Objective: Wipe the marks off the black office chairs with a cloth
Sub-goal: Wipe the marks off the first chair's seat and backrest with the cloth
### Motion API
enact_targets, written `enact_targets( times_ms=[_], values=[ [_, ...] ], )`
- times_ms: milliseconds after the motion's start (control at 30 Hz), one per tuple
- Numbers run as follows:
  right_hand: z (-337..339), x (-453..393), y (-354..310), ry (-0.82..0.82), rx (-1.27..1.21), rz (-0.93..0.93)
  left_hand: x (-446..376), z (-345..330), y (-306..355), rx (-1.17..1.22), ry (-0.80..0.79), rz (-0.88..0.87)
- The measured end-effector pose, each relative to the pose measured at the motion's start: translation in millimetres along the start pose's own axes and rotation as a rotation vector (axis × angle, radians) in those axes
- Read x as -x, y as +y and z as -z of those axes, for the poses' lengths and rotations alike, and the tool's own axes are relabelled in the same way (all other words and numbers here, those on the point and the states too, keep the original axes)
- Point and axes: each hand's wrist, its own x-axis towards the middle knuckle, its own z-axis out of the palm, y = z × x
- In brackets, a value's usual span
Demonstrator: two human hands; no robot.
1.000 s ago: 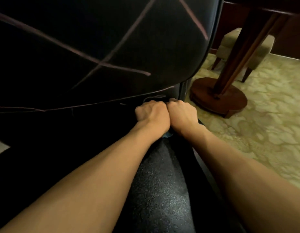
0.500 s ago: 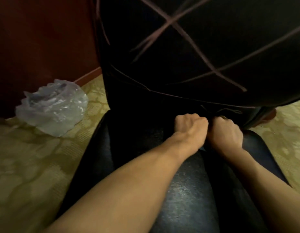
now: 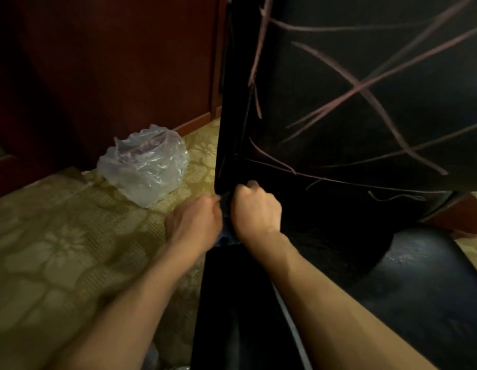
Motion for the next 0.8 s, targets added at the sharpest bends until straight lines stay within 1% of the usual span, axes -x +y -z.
enact_targets(
  times_ms=[67,133,233,367,500,567,700,800],
  values=[
    [-7.5,10.4,-15.7,0.017,-0.007,0.048,11.8,-3.8,-16.9,0.18,-0.028,0.088],
    [-12.0,23.6,-25.4,0.063,-0.01,0.072,28.4,-7.6,-23.8,0.278,-0.043,0.148],
    [-12.4,43.7,-35.6,0.059,-0.014,0.102,55.3,-13.0,-29.2,0.36,0.03,0.21],
    [-13.6,76.0,-53.7,0.079,-0.018,0.128,92.9,-12.4,-35.1,0.388,0.041,0.335],
    [-20.5,111.4,-68.9,0.093,-0.007,0.116,130.6,-0.4,-43.5,0.41,0.024,0.329],
    [-20.5,132.5,-73.7,0.094,0.011,0.156,151.7,2.3,-49.7,0.461,-0.016,0.346],
    [-15.9,171.3,-70.1,0.15,-0.074,0.236,193.6,10.1,-53.7,0.461,-0.09,0.361],
    [-12.8,193.5,-66.9,0.163,-0.086,0.264,215.0,13.6,-56.2,0.524,-0.116,0.408]
  ],
)
